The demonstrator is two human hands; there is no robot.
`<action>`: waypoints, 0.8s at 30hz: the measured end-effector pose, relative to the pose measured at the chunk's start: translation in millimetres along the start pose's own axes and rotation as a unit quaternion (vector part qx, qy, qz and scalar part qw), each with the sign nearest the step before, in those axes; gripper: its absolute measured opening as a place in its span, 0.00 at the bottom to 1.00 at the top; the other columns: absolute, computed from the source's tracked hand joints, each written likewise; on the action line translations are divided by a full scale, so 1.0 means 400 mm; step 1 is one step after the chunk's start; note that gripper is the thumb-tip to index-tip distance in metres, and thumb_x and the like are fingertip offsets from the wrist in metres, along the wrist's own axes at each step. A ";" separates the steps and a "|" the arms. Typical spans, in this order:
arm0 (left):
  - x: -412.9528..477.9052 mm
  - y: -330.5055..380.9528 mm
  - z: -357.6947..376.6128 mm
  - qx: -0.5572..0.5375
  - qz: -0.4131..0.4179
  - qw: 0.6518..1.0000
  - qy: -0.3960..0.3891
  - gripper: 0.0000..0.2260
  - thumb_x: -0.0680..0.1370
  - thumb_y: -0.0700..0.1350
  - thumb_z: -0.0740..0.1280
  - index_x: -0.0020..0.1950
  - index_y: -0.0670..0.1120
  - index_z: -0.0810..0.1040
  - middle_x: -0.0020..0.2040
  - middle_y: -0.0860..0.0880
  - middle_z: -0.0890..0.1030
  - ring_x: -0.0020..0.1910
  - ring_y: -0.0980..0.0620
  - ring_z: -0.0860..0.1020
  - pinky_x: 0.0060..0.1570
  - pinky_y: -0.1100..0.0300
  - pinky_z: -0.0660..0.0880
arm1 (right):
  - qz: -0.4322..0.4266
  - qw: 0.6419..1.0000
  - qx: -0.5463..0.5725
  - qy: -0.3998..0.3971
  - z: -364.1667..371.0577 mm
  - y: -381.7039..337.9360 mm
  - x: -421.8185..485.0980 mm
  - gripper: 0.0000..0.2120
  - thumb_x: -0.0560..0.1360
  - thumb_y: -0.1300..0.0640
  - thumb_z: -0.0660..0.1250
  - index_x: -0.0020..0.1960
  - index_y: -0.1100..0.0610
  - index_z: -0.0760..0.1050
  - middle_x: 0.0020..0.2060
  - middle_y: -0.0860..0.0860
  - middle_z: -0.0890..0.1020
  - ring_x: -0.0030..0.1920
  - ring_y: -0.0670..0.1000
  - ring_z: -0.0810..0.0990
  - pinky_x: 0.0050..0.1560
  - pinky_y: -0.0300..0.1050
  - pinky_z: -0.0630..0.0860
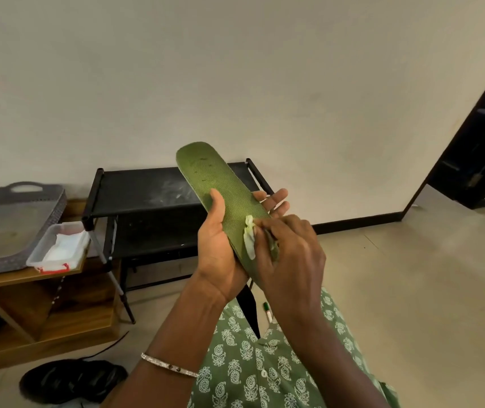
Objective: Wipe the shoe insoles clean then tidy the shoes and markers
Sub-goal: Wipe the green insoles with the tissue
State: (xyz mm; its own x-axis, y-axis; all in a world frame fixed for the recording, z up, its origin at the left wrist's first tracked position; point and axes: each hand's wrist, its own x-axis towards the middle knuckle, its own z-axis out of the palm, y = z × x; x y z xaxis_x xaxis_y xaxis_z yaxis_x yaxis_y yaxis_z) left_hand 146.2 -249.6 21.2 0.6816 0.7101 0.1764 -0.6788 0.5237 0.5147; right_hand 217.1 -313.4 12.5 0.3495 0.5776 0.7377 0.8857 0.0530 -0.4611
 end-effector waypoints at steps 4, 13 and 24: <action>-0.007 0.004 0.000 -0.011 -0.011 1.000 -0.024 0.34 0.81 0.69 0.50 0.60 0.40 0.76 0.73 0.36 0.71 0.73 0.38 0.69 0.76 0.41 0.58 | 0.010 1.000 0.007 -0.005 -0.002 -0.020 0.006 0.06 0.76 0.58 0.69 0.53 0.55 0.82 0.48 0.49 0.82 0.48 0.50 0.77 0.47 0.45 0.75; -0.005 0.015 -0.009 -0.006 -0.004 1.000 -0.015 0.32 0.80 0.70 0.49 0.60 0.42 0.73 0.74 0.38 0.70 0.74 0.40 0.69 0.76 0.40 0.57 | -0.007 1.000 -0.018 -0.022 -0.010 -0.025 -0.030 0.06 0.76 0.57 0.69 0.50 0.55 0.82 0.44 0.49 0.81 0.45 0.49 0.75 0.47 0.49 0.75; -0.009 0.022 -0.019 0.023 0.018 1.000 -0.006 0.33 0.79 0.70 0.49 0.60 0.43 0.72 0.73 0.39 0.71 0.73 0.40 0.70 0.76 0.39 0.55 | -0.010 1.000 -0.001 -0.023 -0.008 -0.032 -0.078 0.06 0.77 0.57 0.68 0.52 0.56 0.81 0.45 0.49 0.81 0.45 0.49 0.76 0.46 0.49 0.76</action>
State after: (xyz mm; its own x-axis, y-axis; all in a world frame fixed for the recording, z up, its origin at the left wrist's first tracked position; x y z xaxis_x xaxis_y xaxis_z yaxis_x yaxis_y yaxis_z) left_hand 135.6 -243.9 18.7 0.6601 0.7222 0.2067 -0.6904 0.4748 0.5458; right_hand 195.8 -334.8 -2.9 0.3163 0.6137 0.7234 0.8931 0.0645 -0.4453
